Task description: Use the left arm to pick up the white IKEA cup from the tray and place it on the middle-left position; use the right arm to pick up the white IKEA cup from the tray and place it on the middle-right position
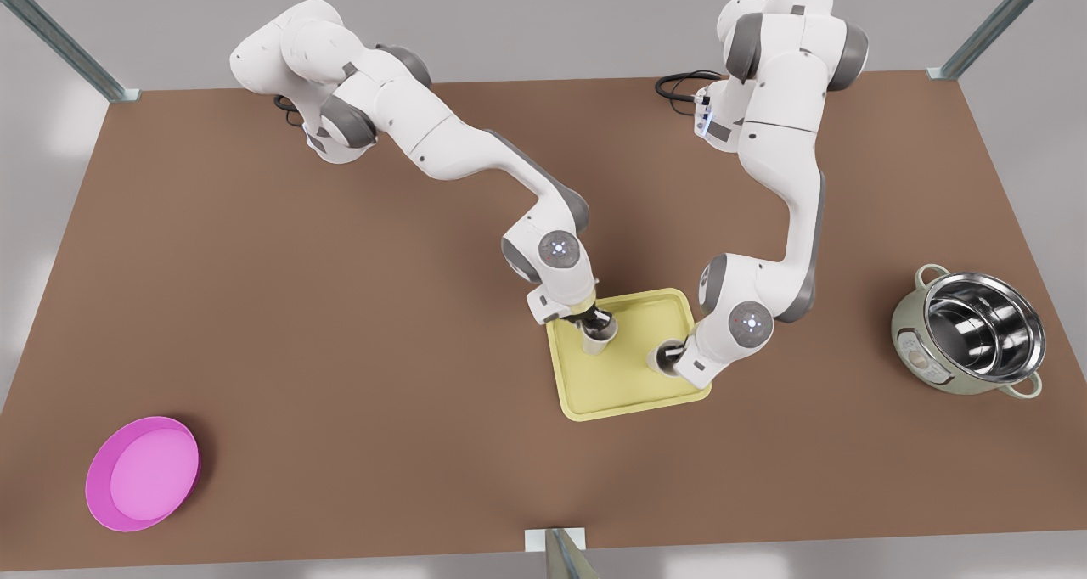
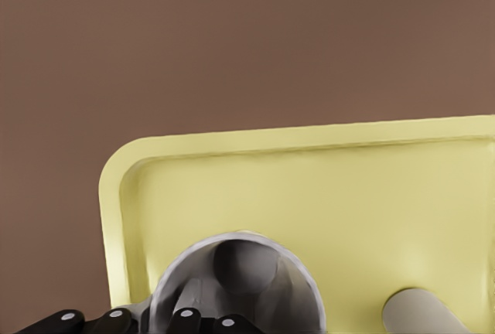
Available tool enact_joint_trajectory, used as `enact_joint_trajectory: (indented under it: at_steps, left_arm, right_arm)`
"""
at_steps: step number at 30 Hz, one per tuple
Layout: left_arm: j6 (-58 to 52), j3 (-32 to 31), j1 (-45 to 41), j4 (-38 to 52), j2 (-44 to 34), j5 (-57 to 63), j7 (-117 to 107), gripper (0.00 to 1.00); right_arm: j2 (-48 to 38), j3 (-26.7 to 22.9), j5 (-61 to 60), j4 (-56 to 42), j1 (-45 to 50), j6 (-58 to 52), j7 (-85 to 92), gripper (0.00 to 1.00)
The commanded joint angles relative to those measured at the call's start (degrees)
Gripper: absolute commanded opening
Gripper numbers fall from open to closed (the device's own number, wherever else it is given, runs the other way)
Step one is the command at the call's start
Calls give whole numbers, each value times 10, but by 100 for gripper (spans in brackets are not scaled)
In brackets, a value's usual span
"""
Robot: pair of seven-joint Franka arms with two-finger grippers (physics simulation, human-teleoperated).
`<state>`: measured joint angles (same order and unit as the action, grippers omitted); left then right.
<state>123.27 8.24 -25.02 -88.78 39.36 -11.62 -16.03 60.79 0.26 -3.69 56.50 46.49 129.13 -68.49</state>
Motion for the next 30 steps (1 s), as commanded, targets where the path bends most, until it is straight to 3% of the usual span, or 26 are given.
enact_joint_trajectory:
  at_steps: [1, 4, 6, 9, 12, 17, 18, 19, 28, 30]
  left_arm:
    - [0, 0, 1, 4, -1, -4, -1, 13]
    - [-31, 13, 4, 6, -23, 1, 19, 13]
    - [-52, 66, 6, 6, -29, -2, 112, 13]
    - [32, 125, 23, 2, -20, 1, 214, 13]
    - [120, 122, 78, 4, -3, -6, 275, 12]
    - [198, 110, 73, 3, 33, -97, 272, 12]
    - [198, 110, 73, 4, 33, -97, 274, 18]
    - [198, 110, 73, 4, 32, -97, 275, 100]
    - [169, 115, 63, -1, 25, -88, 274, 100]
    - [59, 121, 63, -3, -44, -26, 269, 100]
  right_arm:
    - [-2, 0, 1, 0, 0, 0, -23, 40]
    - [-3, -1, 1, 0, -1, 0, -22, 32]
    - [-3, -1, 0, 0, -1, 0, -22, 29]
    - [-4, -1, 0, 0, -1, -1, -22, 29]
    - [-19, -2, 0, 1, -2, -21, -16, 28]
    - [-41, -3, -1, 12, -16, -39, 10, 28]
    - [-65, -3, -3, 39, -25, -41, 28, 28]
    - [-78, -3, -2, 55, -32, -41, 35, 28]
    - [-227, 14, -3, 294, -140, -49, 274, 26]
    - [-231, 14, -1, 311, -149, -42, 294, 26]
